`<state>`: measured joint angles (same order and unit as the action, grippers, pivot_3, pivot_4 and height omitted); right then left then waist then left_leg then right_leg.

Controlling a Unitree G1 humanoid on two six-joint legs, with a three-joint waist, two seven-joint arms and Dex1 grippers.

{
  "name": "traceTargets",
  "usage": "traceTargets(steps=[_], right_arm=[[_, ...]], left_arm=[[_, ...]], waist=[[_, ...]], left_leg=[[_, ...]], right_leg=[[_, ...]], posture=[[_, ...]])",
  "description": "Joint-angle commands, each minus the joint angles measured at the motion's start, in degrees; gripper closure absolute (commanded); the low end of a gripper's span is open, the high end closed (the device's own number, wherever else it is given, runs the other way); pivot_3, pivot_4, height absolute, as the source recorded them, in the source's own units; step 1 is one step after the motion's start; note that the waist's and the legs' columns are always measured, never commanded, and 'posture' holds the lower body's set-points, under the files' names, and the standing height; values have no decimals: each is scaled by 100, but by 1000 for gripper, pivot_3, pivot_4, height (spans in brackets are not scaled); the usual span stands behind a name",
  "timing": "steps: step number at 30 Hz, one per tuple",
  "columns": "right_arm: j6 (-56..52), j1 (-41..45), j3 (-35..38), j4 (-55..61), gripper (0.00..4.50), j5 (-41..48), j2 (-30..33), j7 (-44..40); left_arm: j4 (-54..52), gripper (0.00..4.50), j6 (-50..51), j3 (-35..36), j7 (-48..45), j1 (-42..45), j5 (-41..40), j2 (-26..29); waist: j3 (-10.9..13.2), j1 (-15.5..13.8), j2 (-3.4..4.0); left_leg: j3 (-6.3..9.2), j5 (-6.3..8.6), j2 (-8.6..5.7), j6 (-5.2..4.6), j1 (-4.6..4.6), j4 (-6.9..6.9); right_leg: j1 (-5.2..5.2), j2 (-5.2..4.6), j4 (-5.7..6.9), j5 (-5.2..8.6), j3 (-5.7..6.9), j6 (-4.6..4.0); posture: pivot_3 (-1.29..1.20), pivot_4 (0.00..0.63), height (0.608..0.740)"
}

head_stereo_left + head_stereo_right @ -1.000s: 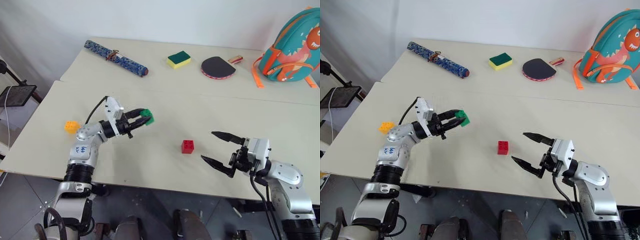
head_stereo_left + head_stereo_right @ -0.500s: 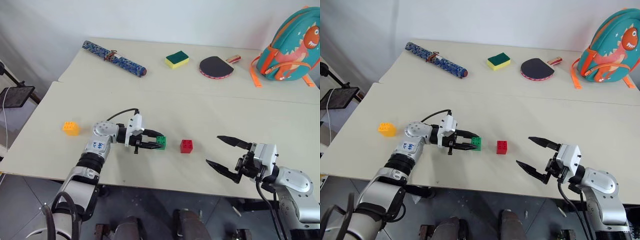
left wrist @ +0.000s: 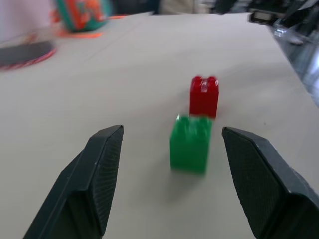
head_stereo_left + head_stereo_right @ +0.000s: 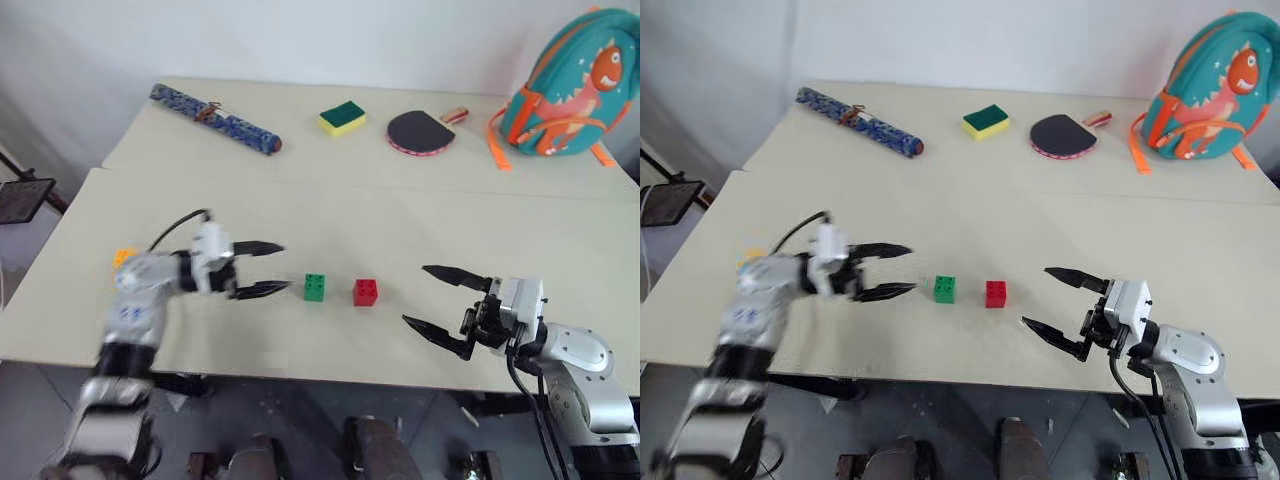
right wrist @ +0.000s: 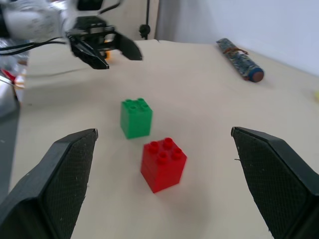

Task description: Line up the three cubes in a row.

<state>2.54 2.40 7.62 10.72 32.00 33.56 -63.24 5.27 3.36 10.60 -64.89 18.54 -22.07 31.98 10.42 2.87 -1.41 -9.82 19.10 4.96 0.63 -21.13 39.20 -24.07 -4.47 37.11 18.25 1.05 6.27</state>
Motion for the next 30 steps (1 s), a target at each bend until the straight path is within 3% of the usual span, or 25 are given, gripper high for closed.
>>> traceTargets(steps=[1,3,11,14,21,25,30], right_arm=[[-274,326,-242,258,0,338,-98,-181],[-371,622,-531,344,0,356,-240,-268],[-343,1222,-928,92,0,159,-437,-528],[-328,1271,-920,15,0,126,-434,-578],[-375,1197,-886,16,0,85,-404,-594],[-335,1175,-895,25,0,12,-439,-526],[-321,1030,-913,101,0,-29,-456,-465]], left_arm=[[-1630,578,583,1071,1480,-1020,-374,-187],[-2164,37,676,1739,2386,-1741,-436,-587],[-2096,37,-16,3241,4837,-3130,-121,-2171],[-1945,37,-104,3371,5055,-3446,-313,-2471],[-1991,37,244,2751,5066,-2901,-350,-2003],[-1338,37,535,2234,5137,-2049,119,-1305],[-387,37,699,2217,5420,-1232,265,-838]], waist=[[2,-72,-4],[1,-106,-3],[-3,-138,-11],[-9,-137,-21],[-17,-132,-34],[-19,-131,-36],[-19,-100,-37]], left_leg=[[3,0,-3,-1,-4,5],[-3,0,3,-9,5,5],[4,7,-16,-23,18,4],[4,9,-22,-25,15,4],[16,10,-21,-25,13,4],[16,5,-20,-16,15,0],[-7,7,-11,-12,19,-3]], right_leg=[[0,-2,-10,0,0,0],[2,-14,-9,0,-12,0],[31,-23,-33,-1,-1,-3],[33,-23,-45,-2,2,-3],[42,-25,-61,-8,17,-18],[40,-16,-54,-12,25,-24],[31,-10,-50,-12,31,-23]], posture=[[0,150,740],[0,150,740],[0,150,740],[0,150,740],[0,150,740],[0,150,740],[0,150,740]])
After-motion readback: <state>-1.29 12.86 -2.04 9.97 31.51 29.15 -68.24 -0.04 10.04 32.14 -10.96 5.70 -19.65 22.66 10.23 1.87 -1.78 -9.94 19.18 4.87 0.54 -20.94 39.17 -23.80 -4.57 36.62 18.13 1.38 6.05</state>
